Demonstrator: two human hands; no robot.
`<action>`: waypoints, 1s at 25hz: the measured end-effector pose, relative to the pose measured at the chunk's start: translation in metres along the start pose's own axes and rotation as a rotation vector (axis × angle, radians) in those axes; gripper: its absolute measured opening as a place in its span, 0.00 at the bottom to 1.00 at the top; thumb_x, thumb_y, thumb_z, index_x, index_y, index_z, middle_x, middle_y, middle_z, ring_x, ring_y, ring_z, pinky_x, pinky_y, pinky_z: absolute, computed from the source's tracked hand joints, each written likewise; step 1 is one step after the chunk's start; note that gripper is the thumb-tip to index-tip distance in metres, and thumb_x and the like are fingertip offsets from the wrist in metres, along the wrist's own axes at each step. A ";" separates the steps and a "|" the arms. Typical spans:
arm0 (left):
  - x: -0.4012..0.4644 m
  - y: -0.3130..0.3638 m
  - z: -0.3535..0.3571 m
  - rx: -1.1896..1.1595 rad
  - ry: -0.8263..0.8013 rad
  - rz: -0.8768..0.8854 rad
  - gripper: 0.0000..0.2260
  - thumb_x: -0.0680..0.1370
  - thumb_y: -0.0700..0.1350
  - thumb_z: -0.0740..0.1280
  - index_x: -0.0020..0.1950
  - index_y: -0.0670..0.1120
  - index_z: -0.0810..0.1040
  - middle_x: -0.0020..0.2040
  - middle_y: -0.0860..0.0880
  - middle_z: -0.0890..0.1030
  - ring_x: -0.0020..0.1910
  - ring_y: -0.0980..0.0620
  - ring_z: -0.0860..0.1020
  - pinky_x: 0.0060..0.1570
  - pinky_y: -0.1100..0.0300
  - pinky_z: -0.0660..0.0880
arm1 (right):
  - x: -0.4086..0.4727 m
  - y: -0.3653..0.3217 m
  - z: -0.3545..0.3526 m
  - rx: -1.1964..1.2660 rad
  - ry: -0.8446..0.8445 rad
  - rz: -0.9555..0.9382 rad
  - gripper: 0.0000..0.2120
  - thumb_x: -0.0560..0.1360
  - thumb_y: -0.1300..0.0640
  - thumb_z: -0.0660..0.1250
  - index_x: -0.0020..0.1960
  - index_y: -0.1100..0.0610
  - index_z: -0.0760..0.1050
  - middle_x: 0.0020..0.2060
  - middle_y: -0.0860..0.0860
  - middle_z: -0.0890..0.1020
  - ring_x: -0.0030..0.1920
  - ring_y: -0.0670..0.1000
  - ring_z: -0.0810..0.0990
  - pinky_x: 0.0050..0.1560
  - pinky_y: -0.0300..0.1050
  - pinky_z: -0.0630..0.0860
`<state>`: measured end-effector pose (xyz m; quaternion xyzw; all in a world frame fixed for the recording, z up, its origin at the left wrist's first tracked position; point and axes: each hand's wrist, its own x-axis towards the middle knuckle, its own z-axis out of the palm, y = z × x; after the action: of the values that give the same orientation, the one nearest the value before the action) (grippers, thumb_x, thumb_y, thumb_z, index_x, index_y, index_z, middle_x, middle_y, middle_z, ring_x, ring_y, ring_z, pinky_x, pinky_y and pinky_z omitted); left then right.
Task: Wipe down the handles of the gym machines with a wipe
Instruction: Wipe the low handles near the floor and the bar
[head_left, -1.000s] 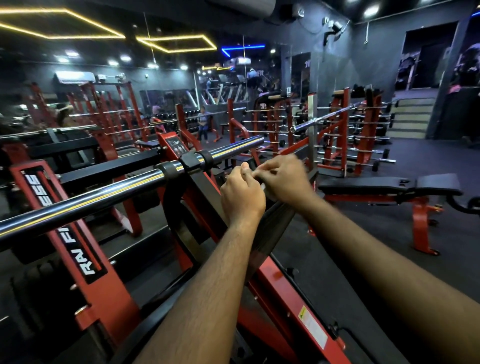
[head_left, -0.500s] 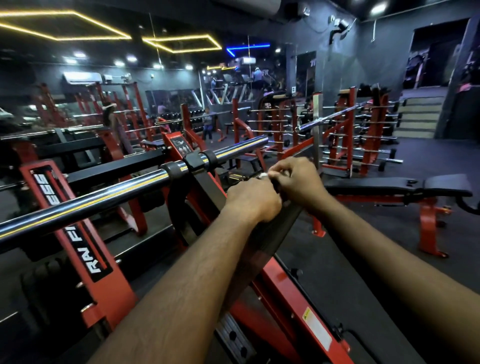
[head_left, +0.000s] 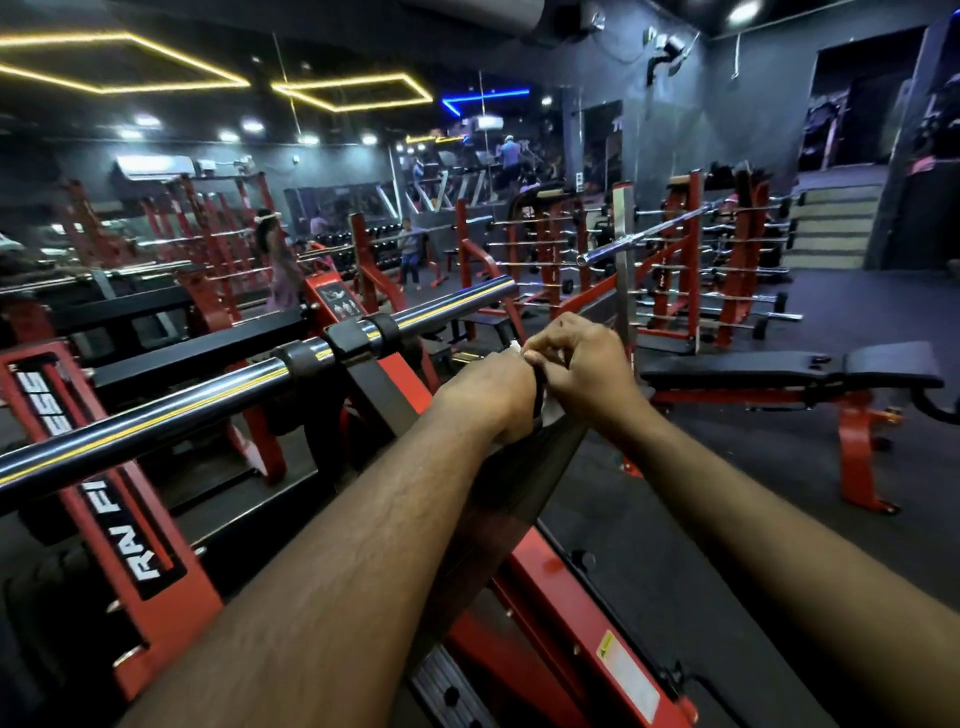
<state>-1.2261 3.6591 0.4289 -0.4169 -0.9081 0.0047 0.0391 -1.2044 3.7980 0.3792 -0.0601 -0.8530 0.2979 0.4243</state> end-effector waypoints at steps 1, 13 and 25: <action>0.002 0.000 0.001 0.007 0.008 -0.012 0.20 0.76 0.40 0.69 0.67 0.39 0.69 0.58 0.42 0.78 0.53 0.42 0.79 0.42 0.56 0.71 | 0.000 0.009 0.000 0.006 0.055 -0.008 0.03 0.72 0.62 0.72 0.44 0.57 0.84 0.38 0.46 0.78 0.39 0.43 0.76 0.38 0.26 0.67; 0.048 0.015 0.006 0.026 0.030 -0.089 0.11 0.73 0.37 0.68 0.53 0.44 0.72 0.39 0.48 0.72 0.34 0.50 0.74 0.30 0.59 0.70 | 0.105 0.125 0.011 -0.022 -0.687 0.376 0.12 0.76 0.69 0.66 0.35 0.60 0.80 0.25 0.48 0.80 0.25 0.45 0.75 0.27 0.36 0.70; 0.083 0.024 0.012 0.047 0.048 -0.082 0.10 0.74 0.41 0.70 0.48 0.47 0.69 0.40 0.48 0.70 0.33 0.50 0.72 0.30 0.57 0.72 | 0.153 0.112 -0.002 0.134 -1.060 0.110 0.18 0.72 0.74 0.65 0.39 0.54 0.85 0.44 0.58 0.84 0.46 0.51 0.81 0.53 0.44 0.77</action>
<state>-1.2632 3.7379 0.4219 -0.3782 -0.9229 0.0146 0.0706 -1.3171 3.9444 0.4229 0.0812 -0.9250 0.3630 -0.0781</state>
